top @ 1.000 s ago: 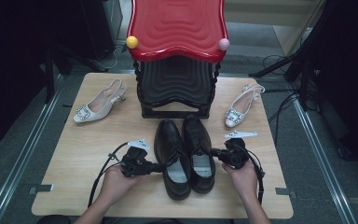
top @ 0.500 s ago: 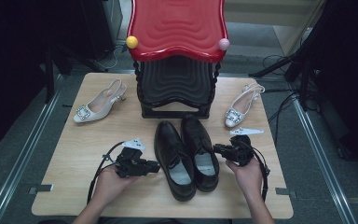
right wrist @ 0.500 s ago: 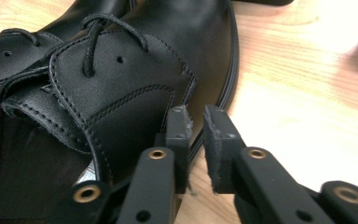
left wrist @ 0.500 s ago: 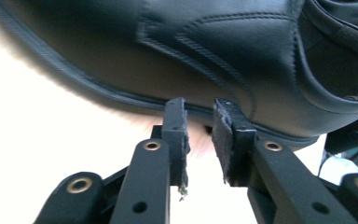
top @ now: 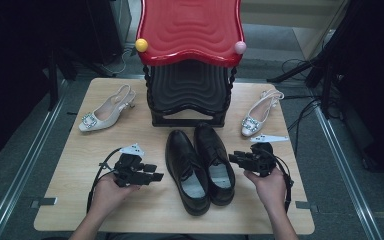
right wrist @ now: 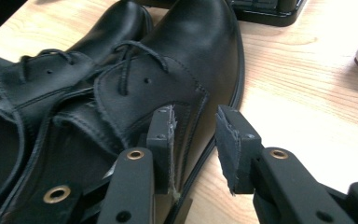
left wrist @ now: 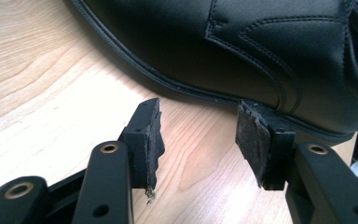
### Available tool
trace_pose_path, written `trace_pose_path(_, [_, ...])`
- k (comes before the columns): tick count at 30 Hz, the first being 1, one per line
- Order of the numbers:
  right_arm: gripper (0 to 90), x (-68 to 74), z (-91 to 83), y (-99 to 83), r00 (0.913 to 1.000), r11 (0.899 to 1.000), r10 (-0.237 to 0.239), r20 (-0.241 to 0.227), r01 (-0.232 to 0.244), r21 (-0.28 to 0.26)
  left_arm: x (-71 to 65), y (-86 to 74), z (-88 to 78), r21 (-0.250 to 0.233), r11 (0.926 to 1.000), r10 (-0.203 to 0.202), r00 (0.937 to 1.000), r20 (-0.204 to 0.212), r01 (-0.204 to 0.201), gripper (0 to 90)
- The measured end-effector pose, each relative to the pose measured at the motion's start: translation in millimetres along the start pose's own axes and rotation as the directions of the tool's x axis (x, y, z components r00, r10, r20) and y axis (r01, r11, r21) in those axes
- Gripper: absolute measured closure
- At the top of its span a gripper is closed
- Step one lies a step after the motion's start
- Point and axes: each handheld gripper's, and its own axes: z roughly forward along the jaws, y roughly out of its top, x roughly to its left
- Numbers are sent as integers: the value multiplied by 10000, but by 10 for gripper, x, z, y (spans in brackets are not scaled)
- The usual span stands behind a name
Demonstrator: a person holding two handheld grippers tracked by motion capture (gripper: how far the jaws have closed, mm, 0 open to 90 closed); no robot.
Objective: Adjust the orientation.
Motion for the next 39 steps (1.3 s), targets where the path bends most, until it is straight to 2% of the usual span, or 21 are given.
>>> trace_pose_path(8, [662,126,-146,75,9997,9999,-109,-202,108,-47,48,-7,-33,-75,9999,-73,10000,-25,73,466])
trace_pose_path(13, [652,271,-201,109,9984,9992,-372,-432,377,116,74,5,-33,-65,9998,-185,9998,-32,185,452])
trace_pose_path(16, [646,375,-208,112,9969,9983,-519,-592,533,237,80,12,-38,-35,9999,-105,9999,-124,104,446])
trace_pose_path(26, [610,705,-77,78,9893,9891,-810,-1215,948,1124,106,70,-17,190,9997,168,9994,-288,-162,439])
trace_pose_path(31, [579,813,-23,58,9885,9831,-858,-1243,1042,1503,124,94,-25,116,9997,199,9991,-371,-195,433])
trace_pose_path(33, [561,837,12,49,9884,9789,-864,-1245,1074,1739,125,113,-25,129,9998,164,9991,-399,-159,431])
trace_pose_path(35, [556,848,63,39,9878,9724,-896,-1270,1144,2035,125,140,-25,162,9993,333,9983,-474,-326,431])
trace_pose_path(39, [551,856,171,19,9894,9612,-884,-1148,1150,2506,145,177,-6,139,9994,333,9987,-397,-327,430])
